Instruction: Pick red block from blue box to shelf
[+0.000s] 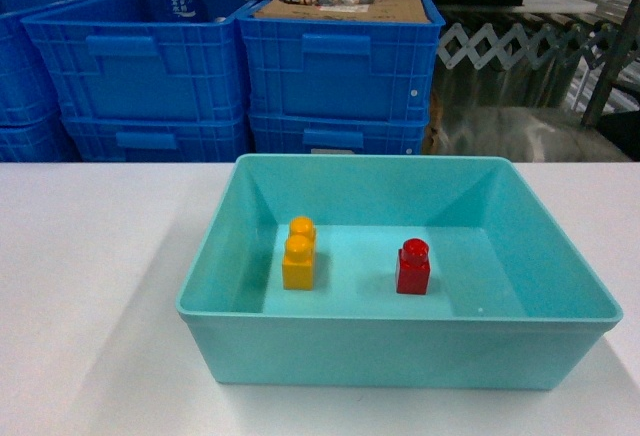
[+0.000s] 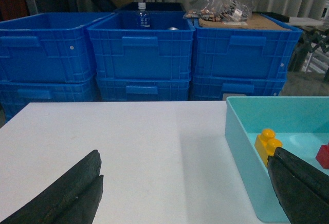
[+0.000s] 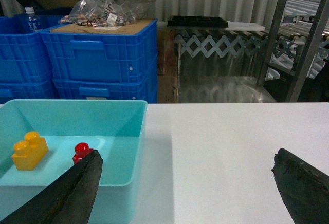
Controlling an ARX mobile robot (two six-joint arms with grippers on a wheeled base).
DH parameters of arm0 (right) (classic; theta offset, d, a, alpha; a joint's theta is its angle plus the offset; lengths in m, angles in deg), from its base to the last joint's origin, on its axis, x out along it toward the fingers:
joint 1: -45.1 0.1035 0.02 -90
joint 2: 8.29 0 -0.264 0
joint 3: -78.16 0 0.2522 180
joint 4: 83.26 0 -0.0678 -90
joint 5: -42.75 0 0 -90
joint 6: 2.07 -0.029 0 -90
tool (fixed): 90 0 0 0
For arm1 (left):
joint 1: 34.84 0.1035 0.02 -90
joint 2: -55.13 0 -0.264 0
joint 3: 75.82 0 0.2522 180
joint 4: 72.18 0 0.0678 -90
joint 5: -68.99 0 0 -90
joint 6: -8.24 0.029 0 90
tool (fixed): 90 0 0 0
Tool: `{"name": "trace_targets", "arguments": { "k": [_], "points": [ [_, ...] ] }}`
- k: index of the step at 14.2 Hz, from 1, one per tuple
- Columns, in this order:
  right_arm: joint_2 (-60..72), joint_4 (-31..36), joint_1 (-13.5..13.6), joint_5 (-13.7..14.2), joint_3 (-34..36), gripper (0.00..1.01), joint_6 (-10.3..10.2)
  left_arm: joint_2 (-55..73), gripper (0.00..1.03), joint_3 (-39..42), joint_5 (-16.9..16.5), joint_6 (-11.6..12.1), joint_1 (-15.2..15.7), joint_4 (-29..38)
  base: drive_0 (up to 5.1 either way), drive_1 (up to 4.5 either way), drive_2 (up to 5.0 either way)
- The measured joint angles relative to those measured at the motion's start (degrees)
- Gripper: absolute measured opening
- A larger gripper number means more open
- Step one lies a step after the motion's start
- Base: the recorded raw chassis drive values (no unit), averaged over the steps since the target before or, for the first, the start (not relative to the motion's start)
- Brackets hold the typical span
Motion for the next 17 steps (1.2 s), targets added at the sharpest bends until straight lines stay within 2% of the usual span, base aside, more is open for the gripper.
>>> {"name": "trace_targets", "arguments": {
  "k": [17],
  "points": [
    [0.0,0.0,0.0,0.02,0.0,0.98,0.0,0.0,0.98,0.0,0.0,0.0,0.0,0.0,0.0,0.0,0.0]
  ]
}}
